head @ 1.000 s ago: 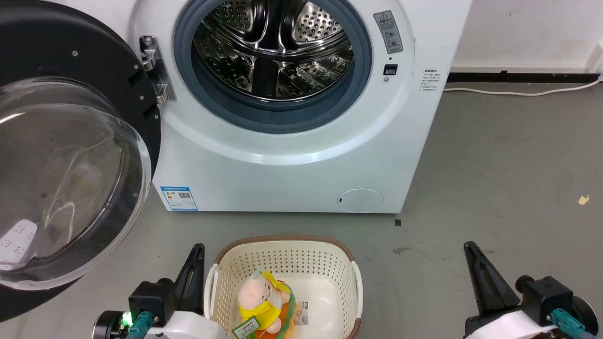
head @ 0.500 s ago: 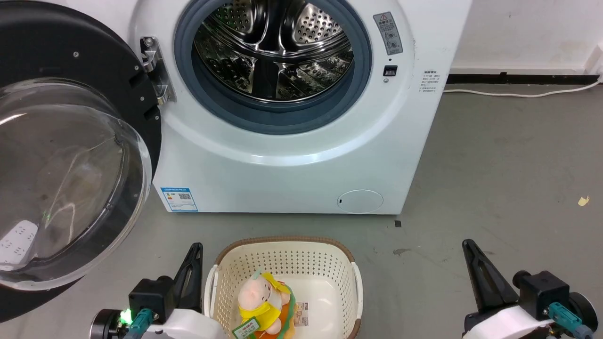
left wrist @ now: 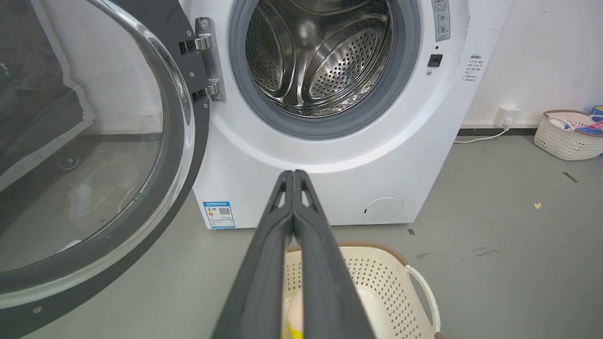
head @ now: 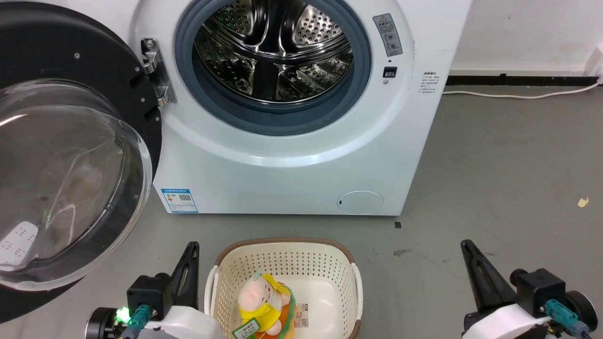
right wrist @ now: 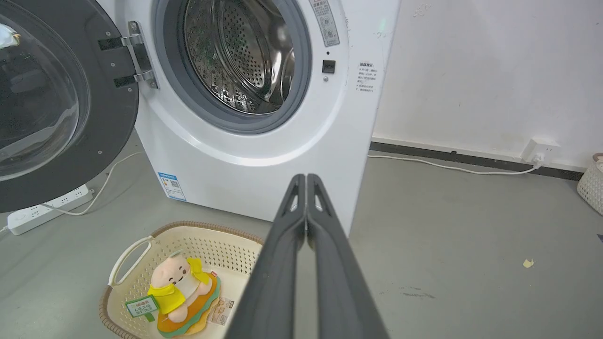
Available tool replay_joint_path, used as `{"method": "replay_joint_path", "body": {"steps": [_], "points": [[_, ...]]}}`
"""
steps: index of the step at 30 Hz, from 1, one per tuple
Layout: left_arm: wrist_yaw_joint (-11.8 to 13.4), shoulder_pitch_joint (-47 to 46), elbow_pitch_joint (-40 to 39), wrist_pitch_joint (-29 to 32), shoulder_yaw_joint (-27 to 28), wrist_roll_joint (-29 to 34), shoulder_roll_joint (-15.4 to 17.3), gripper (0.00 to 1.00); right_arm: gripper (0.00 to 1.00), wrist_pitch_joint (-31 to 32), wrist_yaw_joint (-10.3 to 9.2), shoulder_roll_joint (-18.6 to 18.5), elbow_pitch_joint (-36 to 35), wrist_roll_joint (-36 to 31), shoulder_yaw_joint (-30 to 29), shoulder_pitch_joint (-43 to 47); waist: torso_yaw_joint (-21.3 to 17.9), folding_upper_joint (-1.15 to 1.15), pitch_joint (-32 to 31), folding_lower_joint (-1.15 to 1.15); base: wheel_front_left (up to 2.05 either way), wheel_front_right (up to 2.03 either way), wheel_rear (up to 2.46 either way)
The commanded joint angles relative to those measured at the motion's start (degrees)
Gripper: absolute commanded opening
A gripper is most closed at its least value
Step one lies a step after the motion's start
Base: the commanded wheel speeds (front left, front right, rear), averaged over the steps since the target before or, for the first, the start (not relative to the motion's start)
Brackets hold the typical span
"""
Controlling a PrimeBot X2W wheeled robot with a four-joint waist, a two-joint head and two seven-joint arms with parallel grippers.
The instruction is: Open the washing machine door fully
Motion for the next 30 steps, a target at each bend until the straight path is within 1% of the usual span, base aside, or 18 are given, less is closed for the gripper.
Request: {"method": "replay_joint_path", "body": {"steps": [1,30], "points": [[0.42,-0.70,-0.32,0.19,0.23,0.53,0.03,0.00,0.00,0.20,0.03,0.19,-0.41,-0.47,-0.08,-0.88,0.00,0.00,-0.01,0.00,0.00,0.00,0.00],[0.97,-0.99,-2.00,3.71,1.60,2.91,0.04,0.00,0.00,3.73,0.04,0.25,-1.03,-1.90,-0.12,-1.61,0.00,0.00,-0.49,0.00,0.00,0.00,0.00]]}}
